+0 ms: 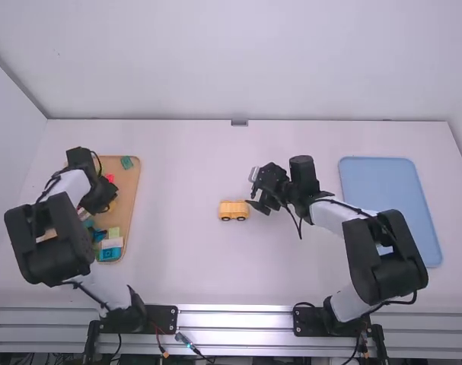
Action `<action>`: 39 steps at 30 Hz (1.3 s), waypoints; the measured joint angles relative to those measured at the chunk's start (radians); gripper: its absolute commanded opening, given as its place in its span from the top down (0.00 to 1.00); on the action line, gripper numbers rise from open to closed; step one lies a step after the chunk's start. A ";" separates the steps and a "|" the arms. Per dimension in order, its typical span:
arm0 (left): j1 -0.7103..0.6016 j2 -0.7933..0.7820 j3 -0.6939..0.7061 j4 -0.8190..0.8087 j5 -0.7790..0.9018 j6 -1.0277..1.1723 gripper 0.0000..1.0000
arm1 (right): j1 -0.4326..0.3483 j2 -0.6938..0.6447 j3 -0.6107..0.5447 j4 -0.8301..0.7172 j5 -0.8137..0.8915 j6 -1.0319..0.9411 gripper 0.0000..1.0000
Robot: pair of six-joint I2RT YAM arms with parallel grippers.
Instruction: Assemble lego blocks to make yellow taxi
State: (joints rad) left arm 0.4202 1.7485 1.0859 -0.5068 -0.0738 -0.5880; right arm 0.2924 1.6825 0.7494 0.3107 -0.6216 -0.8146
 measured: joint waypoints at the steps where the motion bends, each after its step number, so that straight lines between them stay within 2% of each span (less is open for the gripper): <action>1: -0.026 -0.018 -0.005 0.001 0.000 -0.035 0.98 | 0.000 0.000 0.000 0.000 0.000 -0.001 0.01; 7: -0.224 -0.111 -0.025 -0.036 0.003 -0.320 0.98 | 0.000 0.000 0.000 -0.001 0.000 0.000 0.01; 13: -0.437 -0.115 -0.031 -0.051 0.011 -0.596 0.98 | 0.000 0.000 0.000 -0.021 0.000 0.000 0.01; 21: -0.649 -0.115 -0.033 -0.116 0.005 -1.008 0.98 | -0.007 0.000 0.000 -0.034 0.000 -0.001 0.01; 27: -0.724 -0.106 -0.037 -0.074 -0.016 -1.152 0.98 | -0.024 0.000 0.000 -0.041 0.000 -0.001 0.01; 39: -0.729 0.030 -0.038 0.002 0.048 -1.302 0.97 | -0.025 0.000 0.000 -0.045 0.000 -0.002 0.01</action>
State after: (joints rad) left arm -0.3088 1.7786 1.0477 -0.5045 -0.0254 -1.8900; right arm 0.2672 1.6825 0.7498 0.2661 -0.6212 -0.8165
